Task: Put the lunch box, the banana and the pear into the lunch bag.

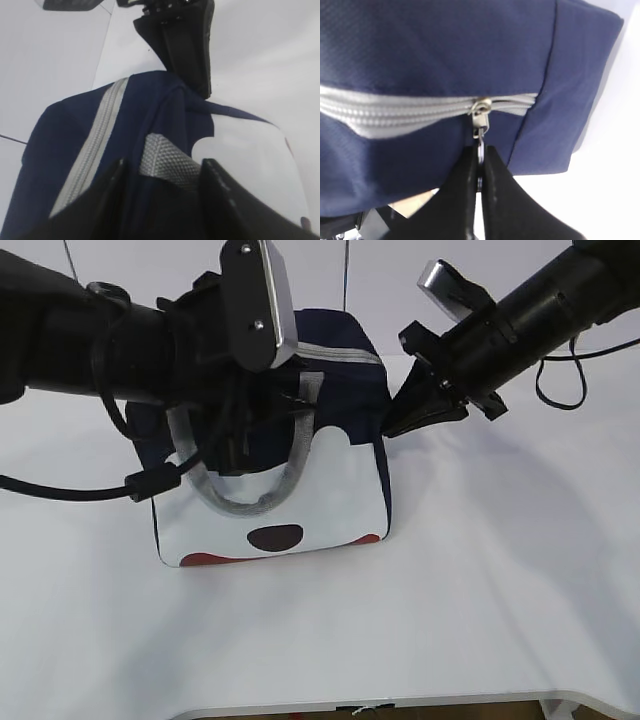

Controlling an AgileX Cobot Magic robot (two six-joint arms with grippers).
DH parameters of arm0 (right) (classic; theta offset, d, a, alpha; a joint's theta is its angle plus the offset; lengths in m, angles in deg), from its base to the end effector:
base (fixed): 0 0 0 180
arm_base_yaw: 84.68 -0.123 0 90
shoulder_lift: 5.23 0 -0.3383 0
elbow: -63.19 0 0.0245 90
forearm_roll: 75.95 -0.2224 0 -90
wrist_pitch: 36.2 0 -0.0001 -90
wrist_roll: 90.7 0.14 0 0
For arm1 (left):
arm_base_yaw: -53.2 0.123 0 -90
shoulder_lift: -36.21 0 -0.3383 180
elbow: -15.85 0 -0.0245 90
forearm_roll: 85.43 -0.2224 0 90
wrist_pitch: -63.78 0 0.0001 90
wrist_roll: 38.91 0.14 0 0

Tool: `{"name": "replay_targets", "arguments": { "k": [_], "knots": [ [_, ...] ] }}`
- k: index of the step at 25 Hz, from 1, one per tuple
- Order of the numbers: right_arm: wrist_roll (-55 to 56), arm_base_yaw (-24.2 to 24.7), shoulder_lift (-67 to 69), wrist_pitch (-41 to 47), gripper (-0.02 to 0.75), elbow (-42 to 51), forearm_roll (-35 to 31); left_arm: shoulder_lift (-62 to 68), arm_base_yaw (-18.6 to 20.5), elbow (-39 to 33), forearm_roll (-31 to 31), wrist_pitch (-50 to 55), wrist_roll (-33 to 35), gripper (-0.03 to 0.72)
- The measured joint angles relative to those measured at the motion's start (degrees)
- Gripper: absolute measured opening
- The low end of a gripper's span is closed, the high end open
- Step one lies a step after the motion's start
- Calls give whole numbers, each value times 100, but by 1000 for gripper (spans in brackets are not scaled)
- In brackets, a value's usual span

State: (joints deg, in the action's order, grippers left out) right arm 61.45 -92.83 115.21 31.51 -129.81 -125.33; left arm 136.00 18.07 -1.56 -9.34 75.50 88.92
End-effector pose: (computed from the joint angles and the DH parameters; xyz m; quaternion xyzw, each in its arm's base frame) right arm 0.3981 0.1564 0.2750 -0.1455 0.9072 0.3805 0.1051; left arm 0.2992 -0.2444 0.3078 0.6301 0.5904 -0.0119 0.5043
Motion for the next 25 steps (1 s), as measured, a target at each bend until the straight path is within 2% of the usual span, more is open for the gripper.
{"name": "replay_targets", "arguments": {
  "k": [6,8,16,25],
  "knots": [
    [18,-13,0,48,18,0,67,13,0,23,-216,-52,4,48],
    [121,-1,0,70,18,-8,179,13,0,23,-247,-158,4,15],
    [396,307,0,133,18,-177,579,26,-9,23,-251,-452,4,8],
    [413,322,0,98,18,-191,885,39,-13,23,-222,-442,4,8]
  ]
}}
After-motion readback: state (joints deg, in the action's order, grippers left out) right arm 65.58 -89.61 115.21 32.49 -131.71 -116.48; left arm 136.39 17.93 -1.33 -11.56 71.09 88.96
